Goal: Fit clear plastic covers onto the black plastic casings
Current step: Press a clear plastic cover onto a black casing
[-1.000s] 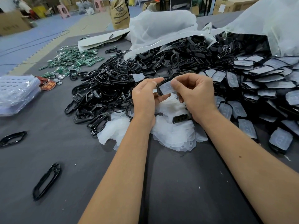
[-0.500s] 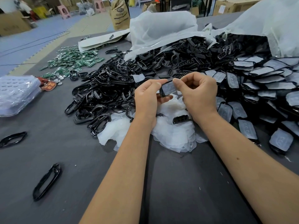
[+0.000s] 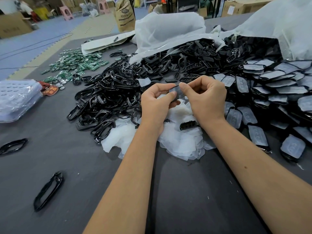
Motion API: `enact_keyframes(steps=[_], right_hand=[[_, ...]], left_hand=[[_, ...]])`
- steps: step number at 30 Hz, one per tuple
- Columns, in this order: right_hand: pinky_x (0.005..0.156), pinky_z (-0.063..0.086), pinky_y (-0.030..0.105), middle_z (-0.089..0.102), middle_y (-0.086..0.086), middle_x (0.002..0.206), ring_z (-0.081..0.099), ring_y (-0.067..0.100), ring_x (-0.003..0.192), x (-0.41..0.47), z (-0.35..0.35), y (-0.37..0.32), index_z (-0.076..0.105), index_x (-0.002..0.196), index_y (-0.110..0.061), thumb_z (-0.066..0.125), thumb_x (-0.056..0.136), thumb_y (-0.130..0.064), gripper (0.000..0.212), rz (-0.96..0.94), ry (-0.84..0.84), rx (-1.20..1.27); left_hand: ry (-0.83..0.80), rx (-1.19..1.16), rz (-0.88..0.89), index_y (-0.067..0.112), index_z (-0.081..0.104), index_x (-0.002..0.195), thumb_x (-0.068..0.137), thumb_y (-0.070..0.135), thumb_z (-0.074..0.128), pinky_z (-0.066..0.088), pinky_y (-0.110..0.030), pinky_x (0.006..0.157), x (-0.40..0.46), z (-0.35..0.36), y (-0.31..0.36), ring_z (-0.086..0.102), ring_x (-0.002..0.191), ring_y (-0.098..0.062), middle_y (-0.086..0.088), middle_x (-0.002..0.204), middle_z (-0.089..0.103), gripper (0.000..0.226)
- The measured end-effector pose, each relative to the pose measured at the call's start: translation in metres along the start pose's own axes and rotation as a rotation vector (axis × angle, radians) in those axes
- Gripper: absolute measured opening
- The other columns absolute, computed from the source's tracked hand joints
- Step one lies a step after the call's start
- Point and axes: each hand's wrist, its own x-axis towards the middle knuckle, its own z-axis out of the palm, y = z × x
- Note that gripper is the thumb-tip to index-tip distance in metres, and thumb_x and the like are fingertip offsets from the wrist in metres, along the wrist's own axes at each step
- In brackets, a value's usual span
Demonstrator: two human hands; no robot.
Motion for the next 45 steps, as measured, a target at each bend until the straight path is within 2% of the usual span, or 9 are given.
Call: enact_keyframes(steps=[15,25,28,30,35,37,39,41,45], right_hand=[[0.059,0.047,0.014,0.066,-0.012,0.063,0.061,0.002,0.058,-0.001,0.000,-0.001,0.068,0.070,-0.020,0.086,0.083,-0.028,0.024,-0.009,0.012,-0.040],[0.059,0.051,0.019,0.068,-0.014,0.061,0.064,0.001,0.057,0.001,0.000,0.003,0.071,0.070,-0.021,0.088,0.081,-0.032,0.023,0.040,-0.029,0.004],[0.062,0.056,0.027,0.071,-0.009,0.064,0.067,0.007,0.060,0.001,0.000,0.004,0.071,0.071,-0.018,0.088,0.080,-0.033,0.024,0.070,-0.051,0.017],[0.062,0.056,0.032,0.071,-0.006,0.067,0.065,0.012,0.060,0.003,-0.001,0.004,0.069,0.072,-0.016,0.090,0.078,-0.031,0.027,0.133,-0.074,0.064],[0.043,0.043,0.024,0.064,0.000,0.068,0.053,0.011,0.051,0.009,-0.009,0.003,0.068,0.089,-0.010,0.088,0.084,-0.020,0.022,0.383,-0.227,0.372],[0.043,0.040,0.024,0.064,0.007,0.072,0.055,0.013,0.053,0.012,-0.012,0.001,0.070,0.090,-0.007,0.082,0.089,-0.022,0.020,0.449,-0.309,0.472],[0.046,0.037,0.027,0.061,0.018,0.082,0.056,0.018,0.057,0.012,-0.013,0.000,0.069,0.095,-0.001,0.075,0.095,-0.031,0.030,0.503,-0.367,0.538],[0.046,0.038,0.027,0.059,0.019,0.085,0.058,0.020,0.059,0.012,-0.011,-0.001,0.068,0.100,0.002,0.070,0.099,-0.031,0.033,0.501,-0.379,0.535],[0.045,0.046,0.023,0.066,0.007,0.069,0.059,0.015,0.056,0.009,-0.008,0.001,0.072,0.089,-0.005,0.072,0.097,-0.012,0.011,0.409,-0.310,0.457]], left_hand=[[-0.027,0.028,0.024,0.006,0.073,0.097,0.090,-0.007,0.070,0.052,-0.019,0.056,0.003,-0.002,-0.004,0.066,0.058,-0.016,-0.008,0.077,0.073,0.016],[-0.033,-0.006,0.019,0.007,0.072,0.094,0.088,-0.008,0.072,0.052,-0.019,0.055,0.004,-0.003,-0.005,0.064,0.055,-0.015,-0.007,0.075,0.071,0.016],[-0.032,0.004,0.016,0.006,0.072,0.095,0.089,-0.009,0.070,0.052,-0.019,0.055,0.004,-0.003,-0.004,0.064,0.055,-0.015,-0.007,0.075,0.072,0.016],[-0.032,0.006,0.015,0.006,0.072,0.095,0.089,-0.010,0.069,0.052,-0.020,0.056,0.003,-0.003,-0.004,0.063,0.055,-0.015,-0.007,0.075,0.071,0.017],[-0.054,0.013,0.032,0.008,0.072,0.096,0.090,-0.009,0.068,0.052,-0.020,0.058,0.003,-0.003,-0.001,0.063,0.057,-0.016,-0.008,0.075,0.068,0.019],[-0.062,0.009,0.036,0.008,0.072,0.096,0.091,-0.009,0.067,0.052,-0.021,0.059,0.002,-0.003,-0.001,0.063,0.057,-0.016,-0.007,0.076,0.068,0.019],[-0.054,0.002,0.036,0.008,0.072,0.097,0.091,-0.010,0.067,0.053,-0.021,0.059,0.002,-0.002,-0.001,0.064,0.057,-0.016,-0.004,0.073,0.068,0.019],[-0.043,-0.002,0.035,0.007,0.072,0.097,0.091,-0.010,0.066,0.053,-0.021,0.059,0.002,-0.003,-0.001,0.064,0.057,-0.016,-0.002,0.071,0.068,0.019],[-0.051,-0.007,0.030,0.006,0.072,0.098,0.092,-0.011,0.064,0.053,-0.021,0.058,0.002,-0.003,-0.001,0.065,0.057,-0.018,-0.011,0.079,0.069,0.019]])
